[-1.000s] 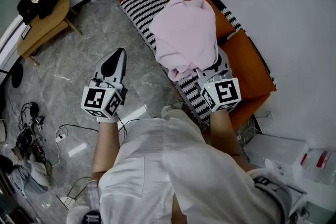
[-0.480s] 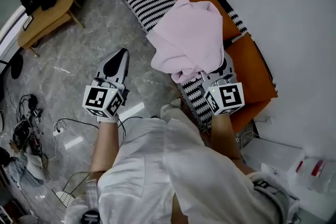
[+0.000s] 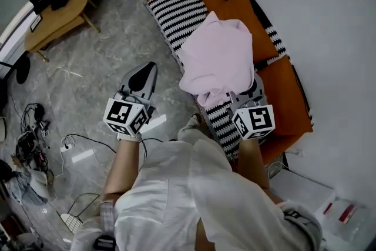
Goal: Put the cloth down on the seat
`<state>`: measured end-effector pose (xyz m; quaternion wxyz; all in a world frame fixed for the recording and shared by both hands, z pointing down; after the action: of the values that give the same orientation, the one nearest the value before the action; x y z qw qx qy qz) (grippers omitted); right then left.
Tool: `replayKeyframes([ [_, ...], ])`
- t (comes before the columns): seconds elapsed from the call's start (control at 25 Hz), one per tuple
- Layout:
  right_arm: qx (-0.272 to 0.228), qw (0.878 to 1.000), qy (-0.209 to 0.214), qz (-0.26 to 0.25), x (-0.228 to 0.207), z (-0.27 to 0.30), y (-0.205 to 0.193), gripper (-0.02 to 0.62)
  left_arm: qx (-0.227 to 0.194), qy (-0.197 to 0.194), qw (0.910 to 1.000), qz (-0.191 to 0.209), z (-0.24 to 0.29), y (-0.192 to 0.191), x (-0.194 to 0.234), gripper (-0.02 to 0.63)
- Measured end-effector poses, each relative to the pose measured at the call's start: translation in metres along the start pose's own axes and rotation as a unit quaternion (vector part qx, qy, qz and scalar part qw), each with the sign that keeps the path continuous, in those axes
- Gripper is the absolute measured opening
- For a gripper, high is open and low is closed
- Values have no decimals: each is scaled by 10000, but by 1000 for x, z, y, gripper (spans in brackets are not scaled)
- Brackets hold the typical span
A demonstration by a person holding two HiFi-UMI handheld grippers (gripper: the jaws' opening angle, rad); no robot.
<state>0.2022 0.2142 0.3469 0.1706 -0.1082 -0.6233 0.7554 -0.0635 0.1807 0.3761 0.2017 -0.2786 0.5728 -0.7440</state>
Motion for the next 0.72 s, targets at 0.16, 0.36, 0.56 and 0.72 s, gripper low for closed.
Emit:
replayKeyframes([
  [0.16, -30, 10000, 84, -39, -37, 24, 13, 186, -73, 28, 9999, 111, 41, 24, 3, 28],
  [0.36, -136, 9998, 117, -87, -87, 48, 31, 186, -214, 71, 9994, 263, 86, 53, -2, 28],
  [0.56, -76, 9998, 170, 71, -95, 68, 24, 186, -77, 98, 9996, 253, 100, 50, 6, 28],
  [0.72, 6, 9997, 197, 127, -102, 85, 18, 186, -91, 95, 9997, 215, 118, 54, 19, 28],
])
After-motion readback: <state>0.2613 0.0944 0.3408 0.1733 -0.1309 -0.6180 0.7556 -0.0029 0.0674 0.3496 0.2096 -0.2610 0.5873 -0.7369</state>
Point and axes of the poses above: the fingertips, and each gripper's own axes: z forward along the fingers, x to its left, y out of its top, the point moved 5 cm from there along -z, backward along the fingers, and after that the axes turned 7 degrees about x, right-handed, at the moved point
